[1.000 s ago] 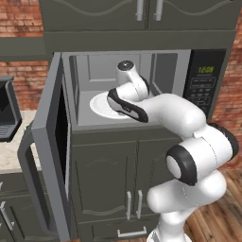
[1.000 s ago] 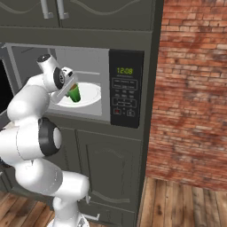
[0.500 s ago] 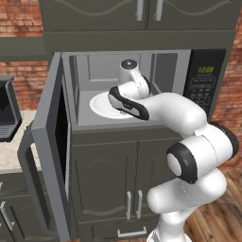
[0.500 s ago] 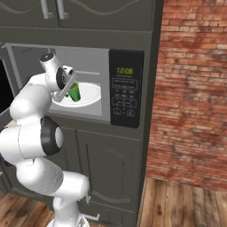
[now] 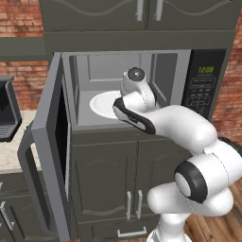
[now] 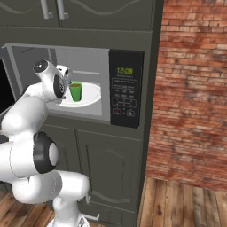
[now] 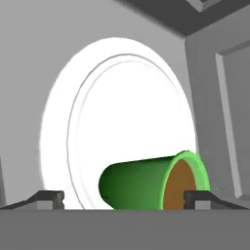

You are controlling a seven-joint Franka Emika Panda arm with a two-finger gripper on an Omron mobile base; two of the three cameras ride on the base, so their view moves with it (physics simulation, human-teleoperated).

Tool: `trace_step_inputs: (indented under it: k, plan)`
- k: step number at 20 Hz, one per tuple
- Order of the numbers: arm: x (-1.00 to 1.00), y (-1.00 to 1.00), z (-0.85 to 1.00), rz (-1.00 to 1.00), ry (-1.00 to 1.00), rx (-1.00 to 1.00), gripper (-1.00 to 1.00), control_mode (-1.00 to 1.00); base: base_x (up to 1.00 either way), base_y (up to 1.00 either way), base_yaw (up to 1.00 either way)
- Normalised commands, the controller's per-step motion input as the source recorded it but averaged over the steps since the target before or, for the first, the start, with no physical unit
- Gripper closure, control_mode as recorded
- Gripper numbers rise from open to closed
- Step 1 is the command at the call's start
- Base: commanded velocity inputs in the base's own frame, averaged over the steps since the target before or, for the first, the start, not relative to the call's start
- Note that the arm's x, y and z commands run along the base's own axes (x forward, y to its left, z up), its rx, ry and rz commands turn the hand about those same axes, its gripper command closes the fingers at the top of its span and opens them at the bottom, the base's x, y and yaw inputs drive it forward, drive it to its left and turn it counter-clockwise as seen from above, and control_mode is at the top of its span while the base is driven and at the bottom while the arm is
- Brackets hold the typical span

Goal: Place the microwavable item in the microwave. Then, close the microwave door and press the start button.

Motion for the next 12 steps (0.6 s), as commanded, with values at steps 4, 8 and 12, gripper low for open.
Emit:
trace_step_inputs:
  k: [4,8,12]
  plan:
    - [-0.87,-0.01,0.23,0.0,-0.31,-0.02,-1.0,-1.0,0.0,0.0,0.0]
    - [-1.0,0.01,0.38,0.0,-0.18,0.0,-1.0,-1.0,0.0,0.0,0.0]
    - [-1.0,0.05,0.49,0.0,-0.11,0.0,-1.0,-1.0,0.0,0.0,0.0]
